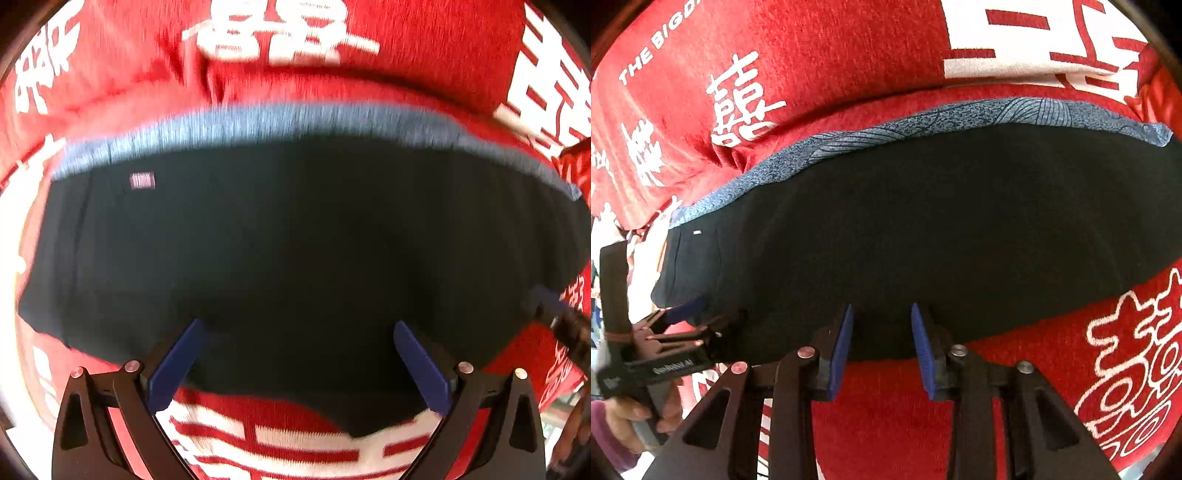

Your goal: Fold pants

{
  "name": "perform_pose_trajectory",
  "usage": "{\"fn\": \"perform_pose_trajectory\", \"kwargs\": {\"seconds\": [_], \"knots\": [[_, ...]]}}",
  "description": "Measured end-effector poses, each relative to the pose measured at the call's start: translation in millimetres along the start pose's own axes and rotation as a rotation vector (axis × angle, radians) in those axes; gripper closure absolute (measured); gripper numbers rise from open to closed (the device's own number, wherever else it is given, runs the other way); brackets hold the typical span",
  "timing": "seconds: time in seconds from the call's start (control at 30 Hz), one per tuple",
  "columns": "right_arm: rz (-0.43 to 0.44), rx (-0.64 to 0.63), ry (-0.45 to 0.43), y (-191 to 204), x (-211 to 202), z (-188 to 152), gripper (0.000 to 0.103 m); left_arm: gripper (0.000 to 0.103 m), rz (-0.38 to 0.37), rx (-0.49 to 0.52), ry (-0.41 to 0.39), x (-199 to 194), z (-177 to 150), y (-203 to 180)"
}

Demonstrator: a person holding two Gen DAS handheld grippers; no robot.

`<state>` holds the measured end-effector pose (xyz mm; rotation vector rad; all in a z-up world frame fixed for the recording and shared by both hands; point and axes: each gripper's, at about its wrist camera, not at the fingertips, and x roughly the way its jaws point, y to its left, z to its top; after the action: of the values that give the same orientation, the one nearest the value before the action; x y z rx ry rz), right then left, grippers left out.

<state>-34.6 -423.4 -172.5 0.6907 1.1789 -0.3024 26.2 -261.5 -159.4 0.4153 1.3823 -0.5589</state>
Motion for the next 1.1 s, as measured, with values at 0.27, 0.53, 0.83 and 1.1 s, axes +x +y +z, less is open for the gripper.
{"fn": "perform_pose_trajectory", "kwargs": {"seconds": [0.27, 0.53, 0.83, 1.1], "knots": [[0.131, 0.0, 0.06, 5, -5, 6, 0.038, 0.0, 0.079, -0.021, -0.095, 7, 83, -24], [0.102, 0.038, -0.034, -21, 10, 87, 0.059, 0.0, 0.118, -0.106, -0.065, 36, 103, -14], [-0.071, 0.098, -0.081, -77, 29, 147, 0.092, 0.0, 0.093, -0.151, -0.068, 43, 111, -3], [0.102, 0.166, -0.067, -104, -23, 102, 0.048, 0.0, 0.125, -0.023, -0.087, 11, 104, -29]]}}
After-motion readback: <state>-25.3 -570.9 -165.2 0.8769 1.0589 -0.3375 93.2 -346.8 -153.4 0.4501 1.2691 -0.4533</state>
